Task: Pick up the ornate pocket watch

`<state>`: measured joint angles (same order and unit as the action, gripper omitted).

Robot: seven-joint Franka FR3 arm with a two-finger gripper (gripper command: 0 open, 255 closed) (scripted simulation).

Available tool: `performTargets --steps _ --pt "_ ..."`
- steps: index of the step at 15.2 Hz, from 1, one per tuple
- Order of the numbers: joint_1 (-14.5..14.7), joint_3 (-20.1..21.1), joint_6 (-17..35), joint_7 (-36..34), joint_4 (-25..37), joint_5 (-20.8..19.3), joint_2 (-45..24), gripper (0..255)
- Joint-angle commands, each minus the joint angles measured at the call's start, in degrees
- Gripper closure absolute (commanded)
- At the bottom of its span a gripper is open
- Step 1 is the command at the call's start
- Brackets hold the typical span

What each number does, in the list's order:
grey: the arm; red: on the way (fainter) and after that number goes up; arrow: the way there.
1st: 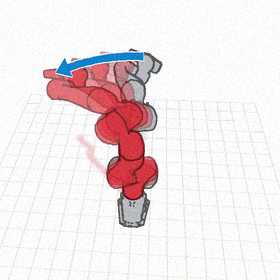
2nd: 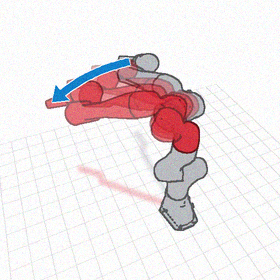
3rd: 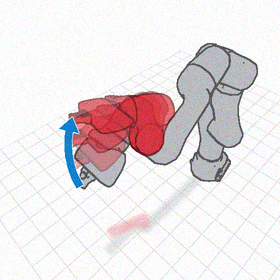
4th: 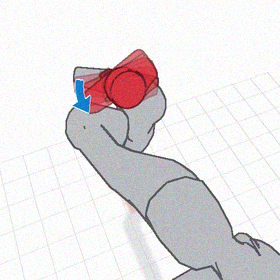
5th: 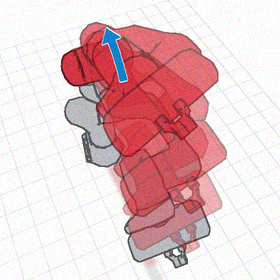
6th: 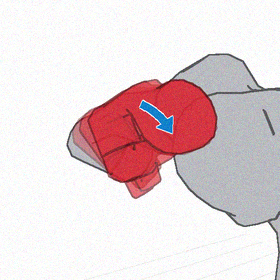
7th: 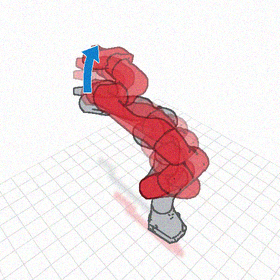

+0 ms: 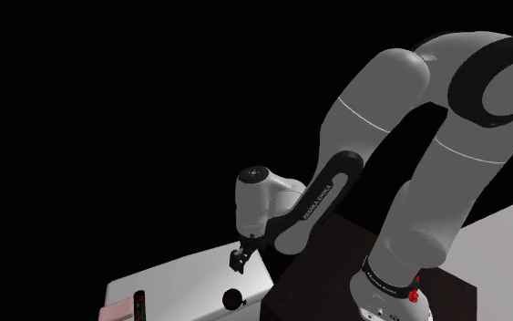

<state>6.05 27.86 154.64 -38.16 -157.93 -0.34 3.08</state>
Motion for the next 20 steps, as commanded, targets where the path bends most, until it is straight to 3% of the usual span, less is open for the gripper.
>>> performTargets --steps 1,4,8,16,18,19,20 --pt "-0.7 0.7 4.2 -7.9 2.0 -8.8 -6.6 0" --pt "3.5 -4.1 7.9 -20.5 6.2 -23.1 -15.6 0" --pt "13.5 -13.1 11.4 -31.7 12.9 -34.3 -25.7 0" --pt "20.0 -20.5 16.2 -37.0 16.3 -40.0 -33.1 0" --pt "20.0 -20.6 16.2 -37.0 16.2 -39.9 -33.1 0" --pt "20.0 -20.6 16.2 -37.0 16.4 -39.9 -33.2 255" --pt "20.1 -20.5 16.2 -37.0 16.3 -39.9 -33.1 255"
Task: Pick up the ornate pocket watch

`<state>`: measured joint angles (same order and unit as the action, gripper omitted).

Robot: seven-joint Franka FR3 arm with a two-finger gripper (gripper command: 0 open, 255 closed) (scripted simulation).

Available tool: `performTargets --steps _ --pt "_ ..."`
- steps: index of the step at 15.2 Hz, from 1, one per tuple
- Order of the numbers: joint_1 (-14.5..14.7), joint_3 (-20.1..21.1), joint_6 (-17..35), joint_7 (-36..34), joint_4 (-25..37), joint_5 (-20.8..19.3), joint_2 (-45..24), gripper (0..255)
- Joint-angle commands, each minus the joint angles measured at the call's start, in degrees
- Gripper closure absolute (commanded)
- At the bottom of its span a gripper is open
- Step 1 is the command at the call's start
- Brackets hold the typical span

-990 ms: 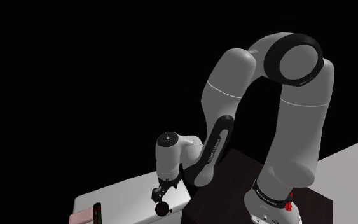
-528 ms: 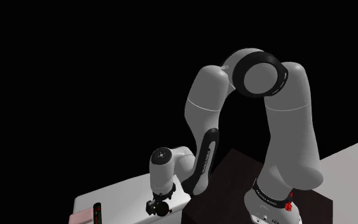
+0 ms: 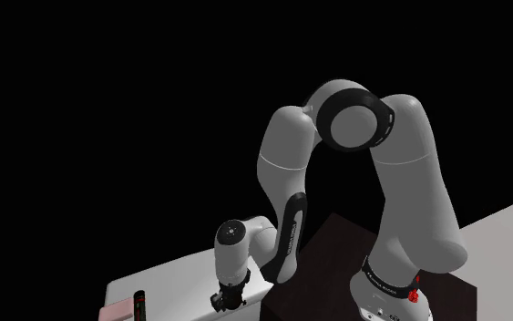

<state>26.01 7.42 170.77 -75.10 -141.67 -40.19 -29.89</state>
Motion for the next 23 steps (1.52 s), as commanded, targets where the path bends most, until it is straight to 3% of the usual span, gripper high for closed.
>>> performTargets --steps 1,8,16,23 --pt "0.1 -0.1 0.0 -0.1 0.1 0.0 -0.1 255" --pt "0.0 -0.1 0.1 0.0 0.0 -0.1 -0.1 255" --pt "-6.4 7.4 -4.8 5.4 -3.2 5.8 7.3 255" --pt "-11.7 14.2 -9.1 11.5 -5.4 13.4 13.9 255"
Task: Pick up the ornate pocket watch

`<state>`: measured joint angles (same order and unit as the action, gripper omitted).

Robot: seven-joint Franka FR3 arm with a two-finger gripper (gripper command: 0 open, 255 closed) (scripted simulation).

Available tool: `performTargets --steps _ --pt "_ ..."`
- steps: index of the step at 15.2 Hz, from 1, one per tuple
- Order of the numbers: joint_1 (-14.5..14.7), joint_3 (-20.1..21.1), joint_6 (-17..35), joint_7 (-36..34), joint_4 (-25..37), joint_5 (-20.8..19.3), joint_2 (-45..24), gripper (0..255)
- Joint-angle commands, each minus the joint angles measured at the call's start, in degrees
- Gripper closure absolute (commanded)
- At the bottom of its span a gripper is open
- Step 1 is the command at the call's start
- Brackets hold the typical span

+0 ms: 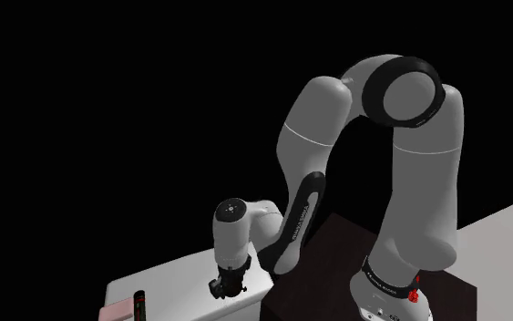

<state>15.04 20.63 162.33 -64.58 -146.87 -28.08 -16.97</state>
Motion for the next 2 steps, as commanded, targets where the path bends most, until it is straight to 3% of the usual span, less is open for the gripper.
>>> performTargets --steps 1,2 --pt "-0.8 1.1 -0.8 1.1 -0.3 1.5 1.1 255" --pt "-0.8 1.1 -0.8 1.1 -0.3 1.5 1.1 255"
